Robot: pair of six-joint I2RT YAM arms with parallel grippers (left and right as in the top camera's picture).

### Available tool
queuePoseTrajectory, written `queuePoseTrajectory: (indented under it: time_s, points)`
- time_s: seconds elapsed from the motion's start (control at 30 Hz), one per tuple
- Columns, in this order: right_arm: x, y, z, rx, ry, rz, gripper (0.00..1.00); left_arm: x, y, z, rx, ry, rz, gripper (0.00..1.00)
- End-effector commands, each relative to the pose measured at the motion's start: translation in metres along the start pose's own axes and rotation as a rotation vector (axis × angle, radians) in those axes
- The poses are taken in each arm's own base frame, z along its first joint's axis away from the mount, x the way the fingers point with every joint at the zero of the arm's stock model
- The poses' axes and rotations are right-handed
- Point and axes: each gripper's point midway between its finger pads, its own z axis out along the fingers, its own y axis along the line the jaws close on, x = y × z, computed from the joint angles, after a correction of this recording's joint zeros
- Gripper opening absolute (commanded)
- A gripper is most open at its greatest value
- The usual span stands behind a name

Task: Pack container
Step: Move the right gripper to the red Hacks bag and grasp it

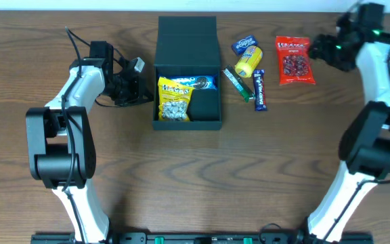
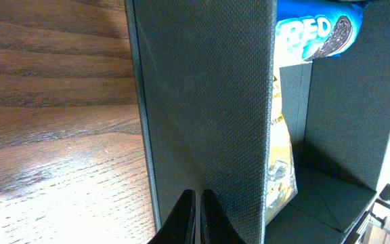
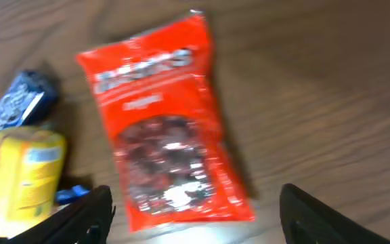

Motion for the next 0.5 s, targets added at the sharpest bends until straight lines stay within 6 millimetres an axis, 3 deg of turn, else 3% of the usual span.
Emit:
queuePoseTrajectory:
  time_s: [0.0, 0.47]
  points:
    - [0.017, 0.004, 0.027, -0.135, 0.074, 0.019, 0.79, 0.004, -0.002, 0.004, 0.016, 0.014, -0.009, 0.06]
    - [0.035, 0.002, 0.086, -0.255, 0.127, 0.113, 0.76, 0.004, -0.002, 0.004, 0.016, 0.014, -0.010, 0.06]
